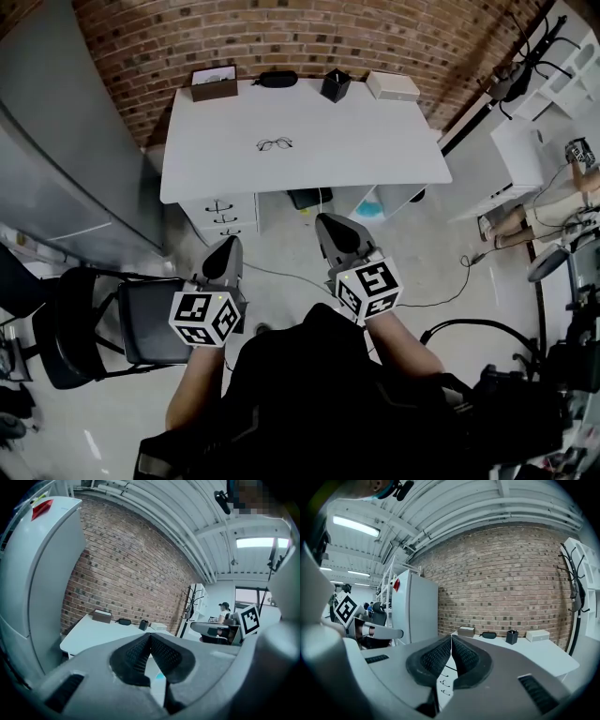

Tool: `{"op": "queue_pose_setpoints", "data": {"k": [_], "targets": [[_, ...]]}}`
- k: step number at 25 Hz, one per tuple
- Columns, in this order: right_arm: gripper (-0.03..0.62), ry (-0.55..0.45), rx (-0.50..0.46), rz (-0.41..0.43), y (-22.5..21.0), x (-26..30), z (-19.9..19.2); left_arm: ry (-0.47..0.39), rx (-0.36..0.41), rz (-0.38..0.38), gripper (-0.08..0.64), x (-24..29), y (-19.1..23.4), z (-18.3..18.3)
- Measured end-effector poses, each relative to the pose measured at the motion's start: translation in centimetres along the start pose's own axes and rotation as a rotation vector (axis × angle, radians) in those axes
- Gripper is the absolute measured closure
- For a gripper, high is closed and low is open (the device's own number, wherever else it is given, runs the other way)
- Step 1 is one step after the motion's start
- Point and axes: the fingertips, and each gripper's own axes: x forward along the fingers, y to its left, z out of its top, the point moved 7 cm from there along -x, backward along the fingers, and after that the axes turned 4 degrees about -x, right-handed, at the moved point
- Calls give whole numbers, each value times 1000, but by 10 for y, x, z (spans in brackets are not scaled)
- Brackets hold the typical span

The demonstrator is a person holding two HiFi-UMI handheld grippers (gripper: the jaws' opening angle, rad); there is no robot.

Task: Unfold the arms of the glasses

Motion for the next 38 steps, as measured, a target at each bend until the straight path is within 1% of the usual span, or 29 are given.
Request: {"op": "queue_pose_setpoints", "data": {"k": [6,10,12,16,20,24,28,34,38], "targets": [[583,-7,-20,0,-5,10,1,3,-6,-24,552,13,10,0],[583,-32,30,-28,-23,28,-3,24,-4,-18,552,35,19,-3],[583,-36,29,-23,-33,40,-7,32,-8,-1,552,48,23,-4],[583,-15,22,3,-61,68,-8,31,-5,22,552,77,26,4],[583,-9,26,29,-89,99,-7,26,4,65,552,108,34,16],[583,0,50,48,-115,124,-10,56,-3,73,552,142,39,19],[583,-16,72,79,-142,138,-11,90,-11,88,552,176,38,19],[583,3,84,61,-190,162,-15,115,-21,126,552,228,36,20],[583,5,97,87,-220,180,-20,141,-17,153,552,259,38,20]]}}
